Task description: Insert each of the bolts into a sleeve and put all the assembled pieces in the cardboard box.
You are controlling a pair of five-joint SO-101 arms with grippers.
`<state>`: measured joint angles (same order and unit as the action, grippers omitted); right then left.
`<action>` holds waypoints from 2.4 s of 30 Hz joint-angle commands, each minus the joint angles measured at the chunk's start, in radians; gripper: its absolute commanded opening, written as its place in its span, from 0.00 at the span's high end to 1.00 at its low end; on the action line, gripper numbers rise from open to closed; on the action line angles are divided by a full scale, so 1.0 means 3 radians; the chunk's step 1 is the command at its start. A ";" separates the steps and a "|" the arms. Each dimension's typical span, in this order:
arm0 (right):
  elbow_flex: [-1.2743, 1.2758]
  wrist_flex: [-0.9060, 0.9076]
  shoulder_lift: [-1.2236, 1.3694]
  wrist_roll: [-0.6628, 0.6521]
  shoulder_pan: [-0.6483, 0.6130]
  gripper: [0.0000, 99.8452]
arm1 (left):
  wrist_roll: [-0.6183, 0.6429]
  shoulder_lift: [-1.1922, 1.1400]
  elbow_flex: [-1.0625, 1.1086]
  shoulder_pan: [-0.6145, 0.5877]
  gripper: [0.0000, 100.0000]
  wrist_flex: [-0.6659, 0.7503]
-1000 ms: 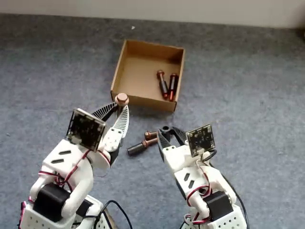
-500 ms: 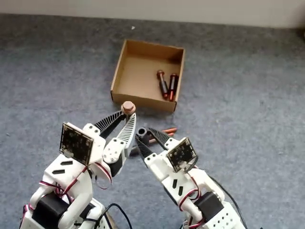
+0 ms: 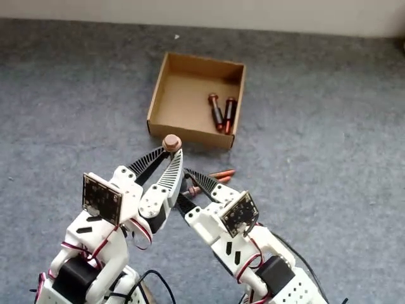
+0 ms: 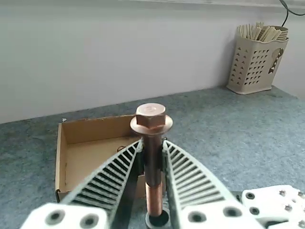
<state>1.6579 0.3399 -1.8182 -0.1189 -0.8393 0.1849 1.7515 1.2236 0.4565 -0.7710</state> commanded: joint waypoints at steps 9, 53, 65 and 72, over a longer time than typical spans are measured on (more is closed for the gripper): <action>-0.0008 -0.0120 -0.0059 -0.0010 -0.0023 1.00 | 0.0061 0.0023 -0.0013 0.0100 0.97 0.0000; 0.0355 -0.0105 -0.0059 -0.0005 0.1077 1.00 | -0.0798 0.0023 0.0161 0.0156 0.77 -0.0215; 0.0355 0.0161 -0.0054 -0.0005 0.1256 1.00 | -0.1064 0.0023 0.0284 -0.1240 0.89 -0.0230; 0.0355 0.0161 -0.0054 -0.0005 0.1256 1.00 | -0.1048 0.0028 0.0949 -0.1967 0.89 -0.0220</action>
<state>1.6671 0.3905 -1.8182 -0.1204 -0.4757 -0.1220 1.7484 1.4354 -0.0407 -0.8523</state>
